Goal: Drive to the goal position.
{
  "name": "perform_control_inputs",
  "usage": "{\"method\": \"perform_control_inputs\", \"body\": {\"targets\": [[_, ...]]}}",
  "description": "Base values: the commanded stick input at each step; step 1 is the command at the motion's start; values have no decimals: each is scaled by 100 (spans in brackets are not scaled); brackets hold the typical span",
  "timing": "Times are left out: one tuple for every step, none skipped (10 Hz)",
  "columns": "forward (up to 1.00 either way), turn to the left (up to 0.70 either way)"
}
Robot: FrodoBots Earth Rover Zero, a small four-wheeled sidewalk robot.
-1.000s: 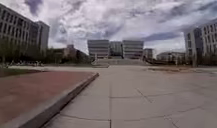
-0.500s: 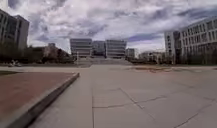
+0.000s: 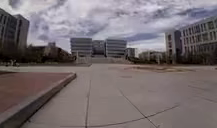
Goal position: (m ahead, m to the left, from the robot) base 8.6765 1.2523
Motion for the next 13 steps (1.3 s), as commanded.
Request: {"method": "perform_control_inputs", "body": {"targets": [[100,0],[100,0],[100,0],[100,0],[100,0],[100,0],[100,0],[100,0],[100,0],[100,0],[100,0],[100,0],[100,0]]}}
